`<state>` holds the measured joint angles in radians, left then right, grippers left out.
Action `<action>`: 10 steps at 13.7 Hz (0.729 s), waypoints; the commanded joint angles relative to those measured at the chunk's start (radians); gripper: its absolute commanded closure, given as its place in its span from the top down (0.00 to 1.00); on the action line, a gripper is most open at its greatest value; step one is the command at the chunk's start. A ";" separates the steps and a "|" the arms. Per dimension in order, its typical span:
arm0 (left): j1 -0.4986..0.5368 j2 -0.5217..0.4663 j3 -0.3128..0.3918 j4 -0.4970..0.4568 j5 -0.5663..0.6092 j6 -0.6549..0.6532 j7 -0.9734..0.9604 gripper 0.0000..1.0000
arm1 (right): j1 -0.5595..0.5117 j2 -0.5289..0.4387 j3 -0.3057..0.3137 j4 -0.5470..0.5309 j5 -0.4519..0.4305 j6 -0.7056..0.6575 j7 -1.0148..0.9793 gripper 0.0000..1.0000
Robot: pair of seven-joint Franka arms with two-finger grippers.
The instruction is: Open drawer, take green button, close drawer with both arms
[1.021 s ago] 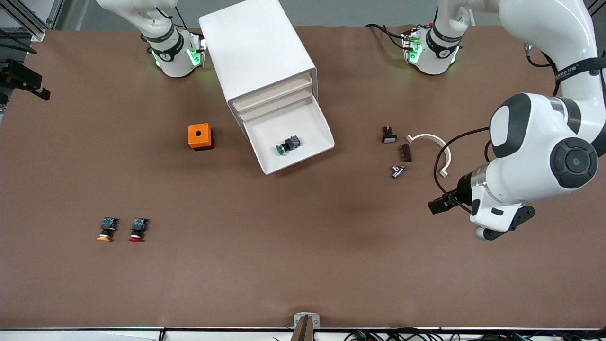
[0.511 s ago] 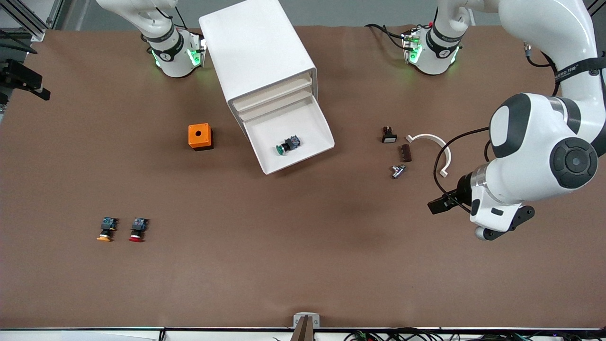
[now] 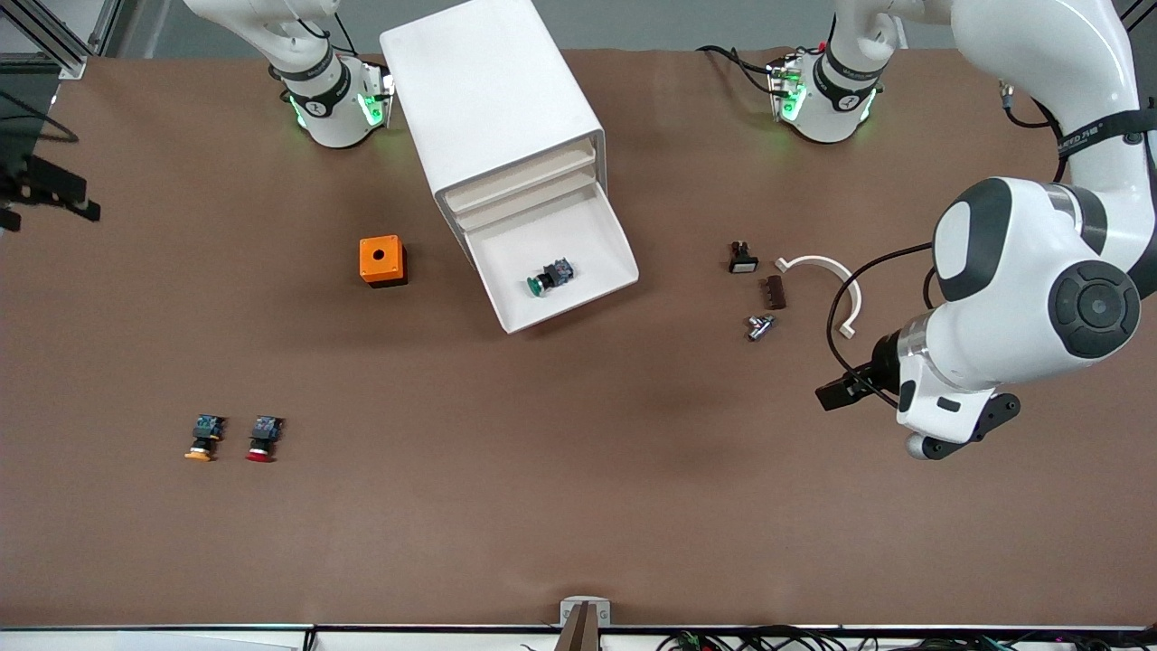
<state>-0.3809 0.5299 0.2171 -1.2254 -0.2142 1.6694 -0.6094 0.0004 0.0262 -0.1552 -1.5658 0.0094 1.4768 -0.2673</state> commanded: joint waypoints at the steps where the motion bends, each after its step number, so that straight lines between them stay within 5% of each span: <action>1: -0.007 -0.021 0.001 -0.022 0.022 0.013 0.017 1.00 | -0.039 0.117 0.006 0.033 -0.016 0.023 -0.027 1.00; 5: -0.006 -0.019 0.001 -0.022 0.022 0.013 0.019 1.00 | -0.086 0.184 0.008 0.036 0.003 0.048 0.012 1.00; 10: -0.007 -0.021 0.001 -0.022 0.022 0.015 0.019 1.00 | 0.057 0.057 0.016 -0.055 0.102 0.016 0.577 1.00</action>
<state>-0.3812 0.5299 0.2170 -1.2263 -0.2142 1.6710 -0.6093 -0.0093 0.1846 -0.1404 -1.5555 0.0852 1.4993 0.1164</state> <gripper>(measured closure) 0.000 0.000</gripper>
